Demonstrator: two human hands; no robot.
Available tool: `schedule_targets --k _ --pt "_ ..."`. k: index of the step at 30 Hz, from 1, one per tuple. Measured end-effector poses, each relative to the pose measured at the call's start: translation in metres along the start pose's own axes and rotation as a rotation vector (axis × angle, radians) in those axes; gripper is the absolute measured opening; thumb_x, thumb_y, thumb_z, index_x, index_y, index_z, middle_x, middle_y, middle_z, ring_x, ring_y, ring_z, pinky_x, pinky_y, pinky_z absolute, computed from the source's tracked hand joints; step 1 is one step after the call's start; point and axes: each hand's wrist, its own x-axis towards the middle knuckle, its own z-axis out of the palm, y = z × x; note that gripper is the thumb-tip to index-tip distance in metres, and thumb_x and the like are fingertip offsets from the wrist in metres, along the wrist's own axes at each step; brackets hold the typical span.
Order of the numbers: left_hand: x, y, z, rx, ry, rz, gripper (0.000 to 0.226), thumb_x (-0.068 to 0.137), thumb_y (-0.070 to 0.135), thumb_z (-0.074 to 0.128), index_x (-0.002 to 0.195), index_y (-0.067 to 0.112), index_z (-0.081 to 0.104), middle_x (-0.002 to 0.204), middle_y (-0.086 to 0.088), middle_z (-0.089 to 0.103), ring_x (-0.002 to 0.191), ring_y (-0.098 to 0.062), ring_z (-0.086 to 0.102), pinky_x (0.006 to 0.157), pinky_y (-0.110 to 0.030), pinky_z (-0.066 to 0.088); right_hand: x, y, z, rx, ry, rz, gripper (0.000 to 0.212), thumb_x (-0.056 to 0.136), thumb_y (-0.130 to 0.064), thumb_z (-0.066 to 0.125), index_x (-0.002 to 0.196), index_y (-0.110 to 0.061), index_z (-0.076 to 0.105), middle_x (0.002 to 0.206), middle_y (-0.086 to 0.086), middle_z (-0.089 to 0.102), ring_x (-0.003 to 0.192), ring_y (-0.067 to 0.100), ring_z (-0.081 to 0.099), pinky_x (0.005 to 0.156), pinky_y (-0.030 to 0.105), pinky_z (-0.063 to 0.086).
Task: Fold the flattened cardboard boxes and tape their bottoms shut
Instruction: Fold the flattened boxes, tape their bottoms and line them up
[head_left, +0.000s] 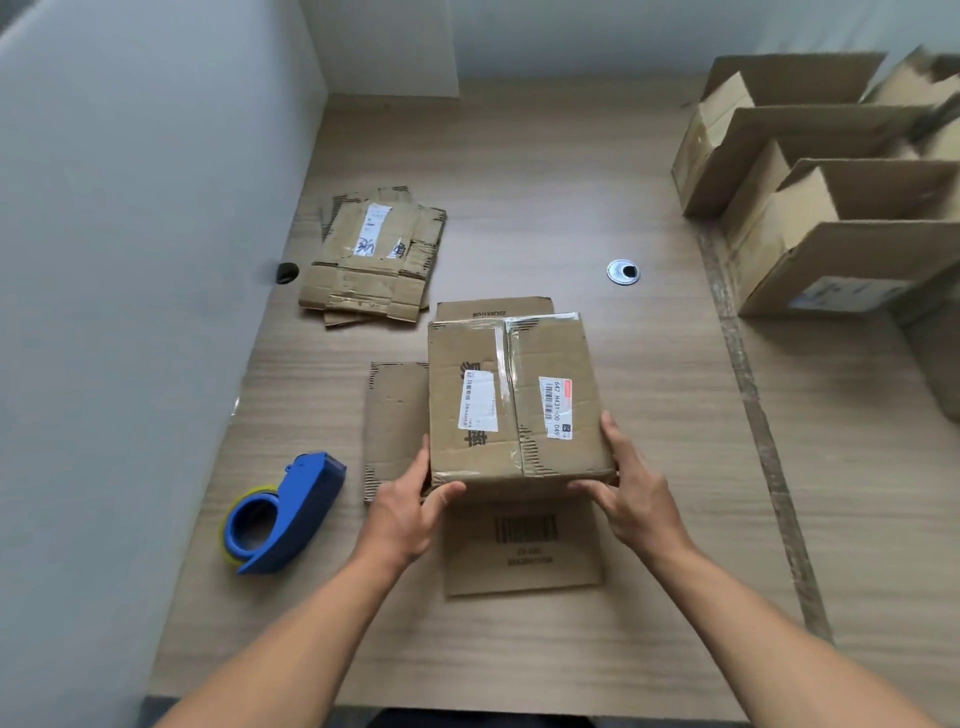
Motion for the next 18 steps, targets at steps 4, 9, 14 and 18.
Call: schedule_targets --k 4,9,14,18 --pt "0.003 -0.003 -0.004 0.095 -0.02 -0.004 0.083 0.083 0.066 0.047 0.155 0.027 0.033 0.12 -0.006 0.071 0.111 -0.026 0.065 0.089 -0.028 0.047 0.002 0.004 -0.002 0.028 -0.015 -0.025 0.087 0.076 -0.017 0.085 0.15 -0.017 0.04 0.147 -0.009 0.042 0.136 0.021 0.046 0.105 0.01 0.027" --pt "-0.003 0.01 -0.007 0.066 -0.078 -0.01 0.095 0.081 0.066 0.063 0.158 0.028 0.021 0.133 0.003 0.064 0.124 -0.018 0.058 0.1 -0.024 0.042 0.002 0.002 -0.004 -0.015 -0.107 0.009 0.102 0.076 -0.031 0.085 0.156 -0.018 0.023 0.159 0.0 0.03 0.145 0.021 0.032 0.113 0.019 0.022" --pt "0.004 0.043 0.001 0.28 -0.009 -0.094 0.07 0.077 0.066 0.069 0.12 0.015 0.048 0.112 -0.012 0.07 0.103 -0.034 0.064 0.083 -0.037 0.05 0.012 -0.026 0.004 -0.276 -0.099 -0.073 0.106 0.071 -0.056 0.081 0.155 -0.032 0.022 0.161 0.018 0.004 0.146 0.039 0.02 0.111 0.053 0.037" --pt "0.006 0.035 -0.003 0.293 -0.063 -0.017 0.057 0.087 0.055 0.064 0.119 0.011 0.05 0.108 -0.017 0.07 0.1 -0.04 0.063 0.077 -0.038 0.047 0.024 -0.012 -0.011 -0.194 -0.181 -0.08 0.083 0.074 -0.049 0.081 0.148 -0.038 0.044 0.158 0.014 0.012 0.145 0.036 0.026 0.118 0.048 0.032"
